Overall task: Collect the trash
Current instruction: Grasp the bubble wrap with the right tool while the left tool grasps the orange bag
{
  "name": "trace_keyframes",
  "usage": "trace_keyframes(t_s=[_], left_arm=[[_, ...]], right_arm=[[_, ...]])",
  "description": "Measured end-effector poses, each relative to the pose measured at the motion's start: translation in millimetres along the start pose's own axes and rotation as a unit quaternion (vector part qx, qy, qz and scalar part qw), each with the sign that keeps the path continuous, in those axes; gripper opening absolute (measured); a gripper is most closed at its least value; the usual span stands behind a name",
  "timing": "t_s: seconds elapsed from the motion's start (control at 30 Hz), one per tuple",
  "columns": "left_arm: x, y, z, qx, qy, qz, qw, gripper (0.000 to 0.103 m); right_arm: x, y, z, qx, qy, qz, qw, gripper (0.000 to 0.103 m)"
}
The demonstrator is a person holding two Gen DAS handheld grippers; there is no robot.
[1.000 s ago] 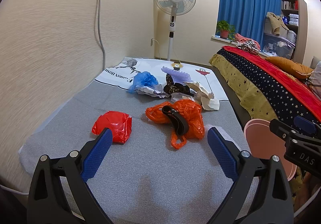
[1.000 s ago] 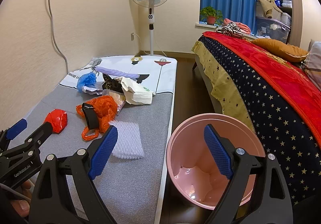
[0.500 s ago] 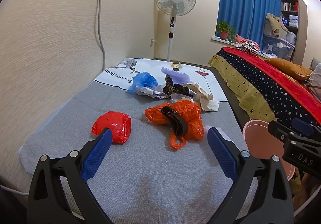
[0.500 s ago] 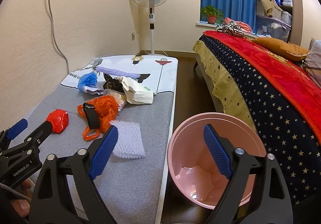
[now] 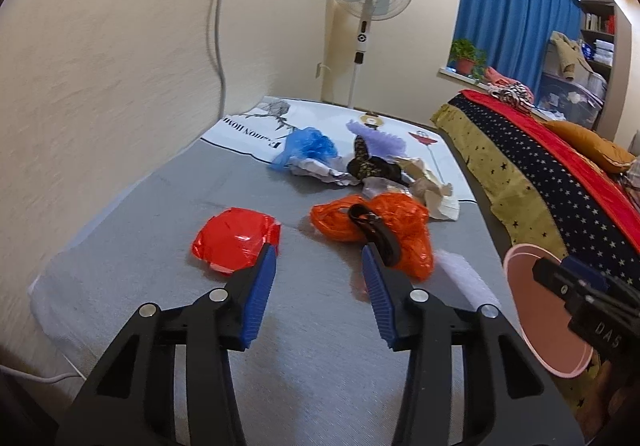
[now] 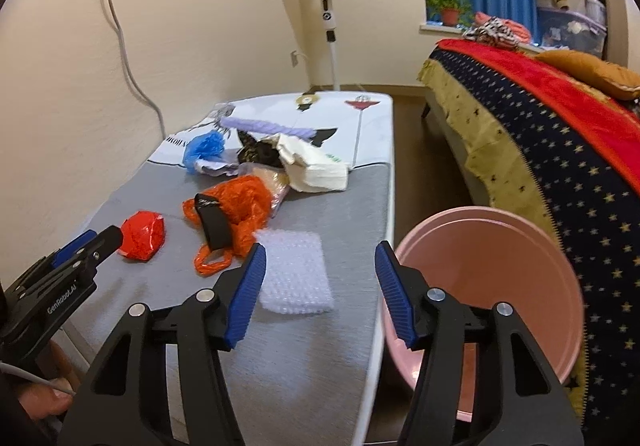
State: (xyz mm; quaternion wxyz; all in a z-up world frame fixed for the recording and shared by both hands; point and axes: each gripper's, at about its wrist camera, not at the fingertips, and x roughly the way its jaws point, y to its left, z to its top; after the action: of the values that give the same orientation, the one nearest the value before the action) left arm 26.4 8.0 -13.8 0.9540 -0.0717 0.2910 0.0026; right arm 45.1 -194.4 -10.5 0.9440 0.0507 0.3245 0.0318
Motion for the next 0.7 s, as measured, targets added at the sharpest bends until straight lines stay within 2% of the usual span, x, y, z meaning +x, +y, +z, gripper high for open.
trace_keyframes(t_s=[0.23,0.47,0.53,0.57,0.63,0.7], left_arm=[[22.2,18.3,5.2,-0.022,0.012,0.033,0.9991,0.045],[48.8,27.5,11.1,-0.037,0.025,0.057,0.9974,0.045],[56.3,27.2,11.8,-0.040,0.029,0.054,0.9973,0.045],[59.4,25.2,12.0,-0.036,0.030,0.050,0.9977,0.045],[65.6,20.1,13.5,-0.031,0.031,0.026,0.9987,0.045],[71.3,14.9,14.5,-0.028,0.037,0.003,0.9989,0.045]], right_arm=[[30.6,9.1,-5.1,-0.007,0.030,0.023,0.999,0.057],[58.6,10.8,-14.1,-0.016,0.073,0.025,0.997,0.056],[63.1,9.0,-15.6,-0.014,0.081,0.028,0.996,0.040],[65.0,8.9,-16.0,-0.016,0.085,0.029,0.996,0.035],[67.8,8.7,-16.3,-0.019,0.091,0.032,0.995,0.014],[69.0,7.0,-16.1,-0.016,0.092,0.036,0.995,0.013]])
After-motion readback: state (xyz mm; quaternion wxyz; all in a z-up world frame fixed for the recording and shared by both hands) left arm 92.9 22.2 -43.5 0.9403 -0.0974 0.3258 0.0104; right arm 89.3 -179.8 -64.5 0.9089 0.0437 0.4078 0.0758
